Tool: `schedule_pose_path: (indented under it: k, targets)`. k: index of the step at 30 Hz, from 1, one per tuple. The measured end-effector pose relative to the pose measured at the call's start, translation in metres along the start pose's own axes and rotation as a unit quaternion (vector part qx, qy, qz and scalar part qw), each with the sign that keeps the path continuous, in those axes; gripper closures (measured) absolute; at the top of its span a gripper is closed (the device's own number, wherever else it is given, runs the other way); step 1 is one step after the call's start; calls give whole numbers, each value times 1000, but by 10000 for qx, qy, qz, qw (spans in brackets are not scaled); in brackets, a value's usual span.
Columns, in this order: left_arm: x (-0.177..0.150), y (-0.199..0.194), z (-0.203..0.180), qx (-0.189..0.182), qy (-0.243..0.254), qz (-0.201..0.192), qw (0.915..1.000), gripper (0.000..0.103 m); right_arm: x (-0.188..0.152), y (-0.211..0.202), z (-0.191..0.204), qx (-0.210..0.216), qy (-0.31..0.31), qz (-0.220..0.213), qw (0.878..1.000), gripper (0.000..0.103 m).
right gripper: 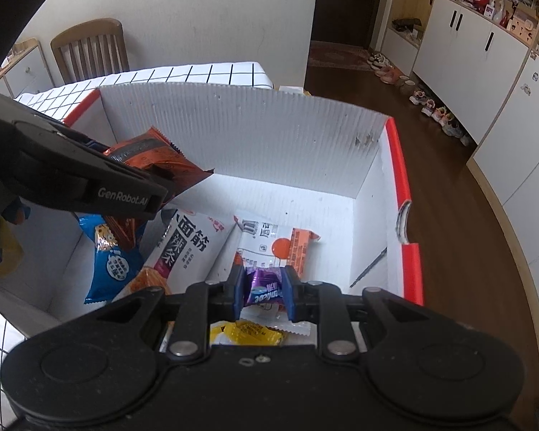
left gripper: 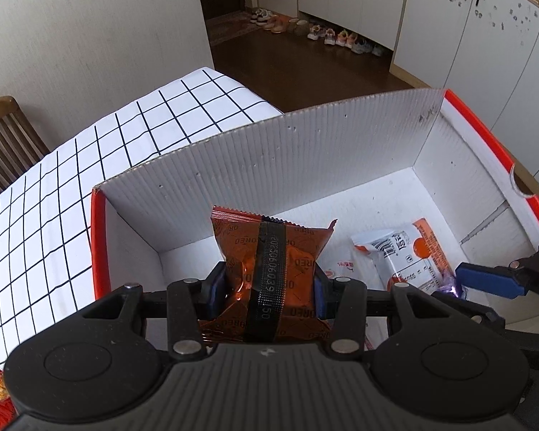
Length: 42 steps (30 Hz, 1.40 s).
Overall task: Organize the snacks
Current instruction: 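Lower both items into the box and open both tools, then withdraw both open tools from the box toward the remaining snacks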
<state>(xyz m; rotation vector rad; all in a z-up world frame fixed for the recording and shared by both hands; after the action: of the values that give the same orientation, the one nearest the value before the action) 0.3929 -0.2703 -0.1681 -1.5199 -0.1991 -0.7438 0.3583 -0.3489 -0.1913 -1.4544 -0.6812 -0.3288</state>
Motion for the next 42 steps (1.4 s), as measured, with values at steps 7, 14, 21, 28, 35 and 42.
schedule_pose_path:
  k: [7, 14, 21, 28, 35, 42]
  targets:
    - [1, -1, -4, 3, 112, -33, 9999, 57, -3, 2, 3, 29, -15, 35, 10000, 77]
    - [0, -23, -5, -29, 293, -318, 9991, 42, -2, -6, 6, 80, 57, -72, 9999, 61]
    - [-5, -52, 0, -116, 269, -527, 9982, 42, 0, -24, 8, 128, 129, -242, 9995, 51]
    - [-15, -87, 9, -213, 119, -739, 9970, 42, 4, -49, 13, 178, 232, -475, 9984, 43]
    - [-26, -119, 24, -317, -51, -931, 9951, 42, 6, -74, 21, 293, 326, -701, 9966, 40]
    - [-39, -153, 41, -355, -173, -1158, 9925, 42, 6, -100, 34, 408, 408, -967, 9936, 37]
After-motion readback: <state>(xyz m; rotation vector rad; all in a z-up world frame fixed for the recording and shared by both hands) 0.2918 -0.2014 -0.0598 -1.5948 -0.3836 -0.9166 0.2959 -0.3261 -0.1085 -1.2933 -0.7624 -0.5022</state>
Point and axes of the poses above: each gripper's, at about its wrist camera, not at the fingertips, and y roughly the way its jaws point, z to its left, x to its top, the point moved 3 cm from there along y, roughly the way its jaws point, and after that the axes turned 4 degrees about -z, right-handed, at the moved point
